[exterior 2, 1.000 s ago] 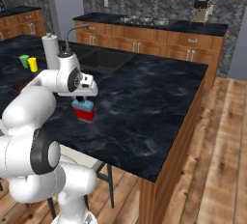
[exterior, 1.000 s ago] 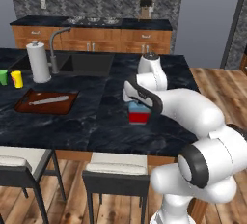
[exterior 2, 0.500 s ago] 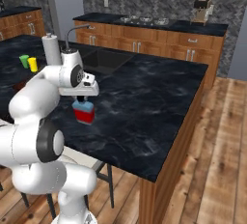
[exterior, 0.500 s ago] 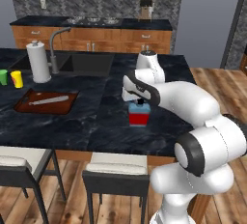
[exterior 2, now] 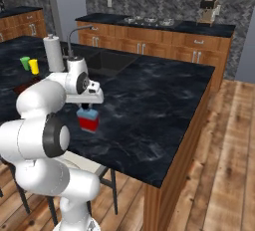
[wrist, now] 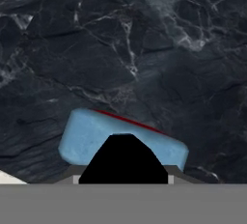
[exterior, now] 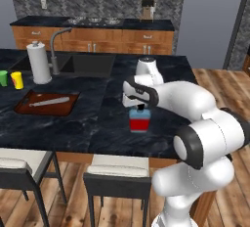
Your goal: Place the drinks on the dining counter in a tight cluster.
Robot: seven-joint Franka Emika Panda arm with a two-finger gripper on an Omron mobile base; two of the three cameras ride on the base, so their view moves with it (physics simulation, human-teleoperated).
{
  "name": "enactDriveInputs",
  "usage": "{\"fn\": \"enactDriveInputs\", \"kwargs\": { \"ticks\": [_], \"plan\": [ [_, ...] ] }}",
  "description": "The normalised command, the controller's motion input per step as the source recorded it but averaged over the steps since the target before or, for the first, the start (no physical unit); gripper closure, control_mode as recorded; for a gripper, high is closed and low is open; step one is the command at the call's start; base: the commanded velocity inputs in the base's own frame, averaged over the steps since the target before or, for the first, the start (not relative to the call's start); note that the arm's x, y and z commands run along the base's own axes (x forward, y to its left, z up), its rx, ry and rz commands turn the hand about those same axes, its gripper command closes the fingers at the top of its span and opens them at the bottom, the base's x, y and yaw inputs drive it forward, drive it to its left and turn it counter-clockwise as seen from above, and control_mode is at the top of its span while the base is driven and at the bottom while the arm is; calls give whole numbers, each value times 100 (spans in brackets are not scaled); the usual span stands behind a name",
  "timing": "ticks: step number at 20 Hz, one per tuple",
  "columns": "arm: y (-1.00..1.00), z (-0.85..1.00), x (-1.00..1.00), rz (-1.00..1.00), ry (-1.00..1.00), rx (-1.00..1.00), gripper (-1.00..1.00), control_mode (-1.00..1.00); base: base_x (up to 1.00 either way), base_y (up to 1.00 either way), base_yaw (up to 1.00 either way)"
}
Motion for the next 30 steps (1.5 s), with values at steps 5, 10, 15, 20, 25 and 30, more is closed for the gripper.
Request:
{"fn": "enactDriveInputs", "kwargs": {
  "ticks": [5, 10, 15, 20, 25, 30],
  "plan": [
    [3, -48, 7, 0, 0, 0, 100, -100, 0, 0, 0],
    [1, -21, 1, 0, 0, 0, 100, -100, 0, 0, 0],
    [0, -1, 0, 0, 0, 0, 100, -100, 0, 0, 0],
    [0, 0, 0, 0, 0, 0, -100, -100, 0, 0, 0],
    [0, 0, 0, 0, 0, 0, -100, -100, 0, 0, 0],
    [0, 0, 0, 0, 2, 0, -100, -100, 0, 0, 0]
  ]
}}
